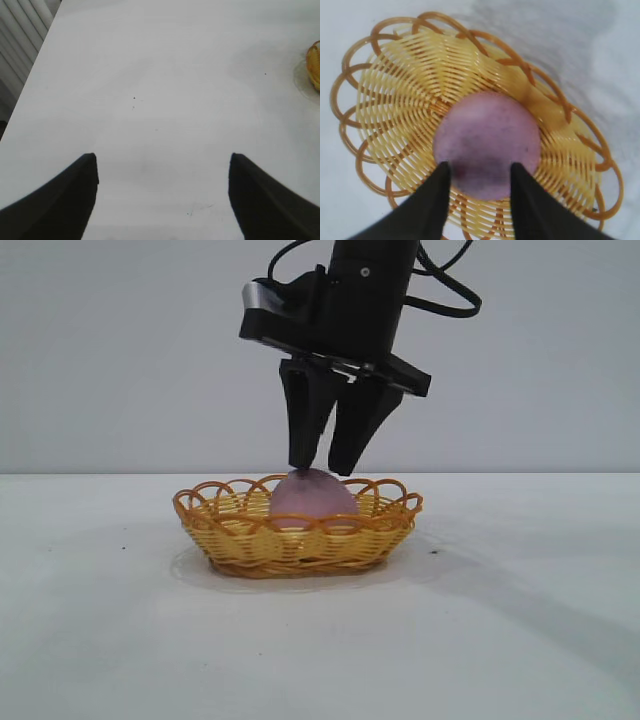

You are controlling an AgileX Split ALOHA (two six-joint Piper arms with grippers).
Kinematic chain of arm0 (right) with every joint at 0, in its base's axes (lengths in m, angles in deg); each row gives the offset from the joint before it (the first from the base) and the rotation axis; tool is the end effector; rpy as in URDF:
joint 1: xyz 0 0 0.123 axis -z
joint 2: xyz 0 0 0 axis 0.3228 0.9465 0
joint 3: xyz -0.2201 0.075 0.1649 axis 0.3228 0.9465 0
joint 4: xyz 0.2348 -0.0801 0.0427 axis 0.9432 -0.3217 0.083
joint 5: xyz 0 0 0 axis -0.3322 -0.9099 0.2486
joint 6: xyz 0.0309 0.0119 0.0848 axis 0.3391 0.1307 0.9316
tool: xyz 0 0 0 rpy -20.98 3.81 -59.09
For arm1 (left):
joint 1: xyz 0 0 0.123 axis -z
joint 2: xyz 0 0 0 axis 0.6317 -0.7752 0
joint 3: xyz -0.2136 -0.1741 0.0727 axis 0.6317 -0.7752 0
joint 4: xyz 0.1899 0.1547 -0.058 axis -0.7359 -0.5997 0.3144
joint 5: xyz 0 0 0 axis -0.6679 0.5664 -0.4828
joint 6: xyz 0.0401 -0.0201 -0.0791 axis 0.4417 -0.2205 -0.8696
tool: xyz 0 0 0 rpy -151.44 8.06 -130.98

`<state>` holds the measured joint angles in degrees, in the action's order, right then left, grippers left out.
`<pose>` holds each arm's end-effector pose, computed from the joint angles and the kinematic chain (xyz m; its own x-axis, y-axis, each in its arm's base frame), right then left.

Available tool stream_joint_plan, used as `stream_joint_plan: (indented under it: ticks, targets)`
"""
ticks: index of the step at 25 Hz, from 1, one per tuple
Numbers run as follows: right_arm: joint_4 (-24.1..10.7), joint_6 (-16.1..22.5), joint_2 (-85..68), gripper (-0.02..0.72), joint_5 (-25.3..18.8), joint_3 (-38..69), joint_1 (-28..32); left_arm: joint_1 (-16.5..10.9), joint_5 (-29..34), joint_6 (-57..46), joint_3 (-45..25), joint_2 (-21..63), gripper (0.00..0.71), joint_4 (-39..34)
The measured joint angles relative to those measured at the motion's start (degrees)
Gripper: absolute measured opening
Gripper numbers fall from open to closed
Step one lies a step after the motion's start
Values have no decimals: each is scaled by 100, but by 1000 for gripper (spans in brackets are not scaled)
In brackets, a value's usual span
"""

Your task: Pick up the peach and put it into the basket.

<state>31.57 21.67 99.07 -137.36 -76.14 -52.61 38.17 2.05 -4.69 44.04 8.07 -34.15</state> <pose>0.3616 0.2717 0.1820 -0.7424 -0.6596 -0.1175 -0.6642 0.7015 0.2584 -0.0087 0.0049 0.2679 -0.5079 0.0144 -0.8613 -0.0541 0.9974 0.0486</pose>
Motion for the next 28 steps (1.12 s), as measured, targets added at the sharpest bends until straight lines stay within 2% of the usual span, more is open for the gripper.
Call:
stream_joint_plan:
  ticks: [5, 10, 18, 28]
  targets:
    - [-46, 33, 0, 330, -173, -343, 74, 0, 0, 0, 0, 0, 480, 0]
    - [-365, 66, -62, 330, -195, -655, 494, 0, 0, 0, 0, 0, 480, 0]
    - [-1168, 762, -288, 330, -235, -678, 1515, 0, 0, 0, 0, 0, 480, 0]
    - [-1272, 936, -585, 330, -247, -678, 2877, 0, 0, 0, 0, 0, 480, 0]
